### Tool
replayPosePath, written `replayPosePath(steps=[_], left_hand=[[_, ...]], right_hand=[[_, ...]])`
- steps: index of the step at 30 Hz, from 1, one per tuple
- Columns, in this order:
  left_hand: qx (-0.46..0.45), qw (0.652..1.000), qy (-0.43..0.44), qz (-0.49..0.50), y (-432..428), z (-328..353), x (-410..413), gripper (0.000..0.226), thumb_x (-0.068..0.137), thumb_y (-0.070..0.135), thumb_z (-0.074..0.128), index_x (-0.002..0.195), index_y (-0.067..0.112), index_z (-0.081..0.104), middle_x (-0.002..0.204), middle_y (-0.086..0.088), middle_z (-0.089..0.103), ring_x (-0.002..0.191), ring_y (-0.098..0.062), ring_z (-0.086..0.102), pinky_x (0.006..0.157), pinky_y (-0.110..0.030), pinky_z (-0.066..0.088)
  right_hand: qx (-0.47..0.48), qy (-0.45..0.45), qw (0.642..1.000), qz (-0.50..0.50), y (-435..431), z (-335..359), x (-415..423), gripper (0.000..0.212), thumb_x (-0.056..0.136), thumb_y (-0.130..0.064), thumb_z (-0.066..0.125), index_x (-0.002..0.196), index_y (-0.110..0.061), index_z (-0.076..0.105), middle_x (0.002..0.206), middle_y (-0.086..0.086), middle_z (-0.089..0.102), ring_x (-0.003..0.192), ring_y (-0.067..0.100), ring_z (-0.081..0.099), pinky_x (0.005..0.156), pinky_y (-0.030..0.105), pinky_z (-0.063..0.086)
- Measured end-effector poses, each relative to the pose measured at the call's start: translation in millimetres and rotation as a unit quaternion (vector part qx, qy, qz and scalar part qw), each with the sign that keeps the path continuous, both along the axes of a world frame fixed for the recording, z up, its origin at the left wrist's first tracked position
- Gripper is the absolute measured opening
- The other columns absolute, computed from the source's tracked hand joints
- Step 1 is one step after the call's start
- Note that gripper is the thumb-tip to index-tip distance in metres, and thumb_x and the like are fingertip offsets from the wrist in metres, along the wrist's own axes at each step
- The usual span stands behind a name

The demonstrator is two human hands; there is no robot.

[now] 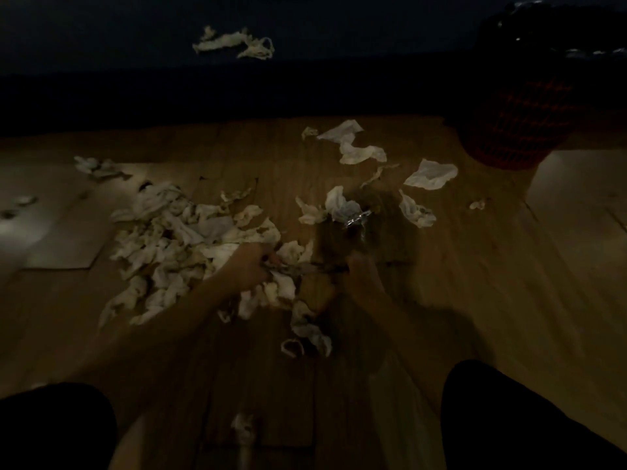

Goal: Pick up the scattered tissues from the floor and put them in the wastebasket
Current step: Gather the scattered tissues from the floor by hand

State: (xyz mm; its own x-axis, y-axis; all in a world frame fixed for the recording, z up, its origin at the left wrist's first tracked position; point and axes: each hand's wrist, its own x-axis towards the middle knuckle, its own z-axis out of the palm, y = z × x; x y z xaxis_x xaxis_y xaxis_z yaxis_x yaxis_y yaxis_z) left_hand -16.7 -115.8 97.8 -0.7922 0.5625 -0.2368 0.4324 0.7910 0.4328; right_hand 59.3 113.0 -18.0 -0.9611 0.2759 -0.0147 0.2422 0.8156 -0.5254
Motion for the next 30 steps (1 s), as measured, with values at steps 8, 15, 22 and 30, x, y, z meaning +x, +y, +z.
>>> replayPosePath(steps=[8,15,22,30], left_hand=[[-0.061,0.987,0.026,0.144,-106.2,27.7,24.8,0.022,0.071,0.002,0.068,0.092,0.005,0.069,0.103,-0.017,0.069,0.098,-0.031,0.062,0.074,-0.028,0.042],[-0.016,0.978,-0.032,0.206,-118.7,6.6,70.7,0.021,0.072,0.004,0.068,0.092,0.004,0.069,0.099,-0.016,0.069,0.095,-0.031,0.063,0.072,-0.028,0.042],[0.037,0.989,-0.043,0.138,-99.7,-47.3,194.3,0.034,0.085,0.015,0.053,0.119,0.018,0.058,0.120,-0.005,0.057,0.107,-0.003,0.056,0.096,-0.016,0.045],[-0.003,0.990,0.048,0.135,-113.1,-87.2,225.9,0.049,0.079,0.044,0.056,0.126,0.036,0.050,0.150,-0.006,0.032,0.130,-0.033,0.042,0.098,-0.048,0.048]], right_hand=[[-0.069,0.008,0.995,0.069,-96.7,39.0,68.4,0.036,0.087,-0.014,0.049,0.123,-0.012,0.055,0.127,0.021,0.054,0.118,0.041,0.047,0.102,0.047,0.040],[0.046,-0.012,0.974,0.222,-137.9,9.6,101.2,0.054,0.097,-0.039,0.027,0.098,-0.003,0.067,0.105,0.020,0.069,0.096,0.039,0.063,0.087,0.043,0.054],[-0.064,0.018,0.986,0.153,-116.0,39.7,49.8,0.028,0.086,-0.007,0.054,0.111,-0.002,0.063,0.103,0.022,0.069,0.095,0.036,0.065,0.085,0.038,0.052],[0.000,-0.156,0.977,0.146,-128.7,49.2,-49.9,0.068,0.088,-0.032,0.059,0.142,-0.008,0.025,0.151,0.023,0.022,0.138,0.040,0.024,0.111,0.047,0.029]])
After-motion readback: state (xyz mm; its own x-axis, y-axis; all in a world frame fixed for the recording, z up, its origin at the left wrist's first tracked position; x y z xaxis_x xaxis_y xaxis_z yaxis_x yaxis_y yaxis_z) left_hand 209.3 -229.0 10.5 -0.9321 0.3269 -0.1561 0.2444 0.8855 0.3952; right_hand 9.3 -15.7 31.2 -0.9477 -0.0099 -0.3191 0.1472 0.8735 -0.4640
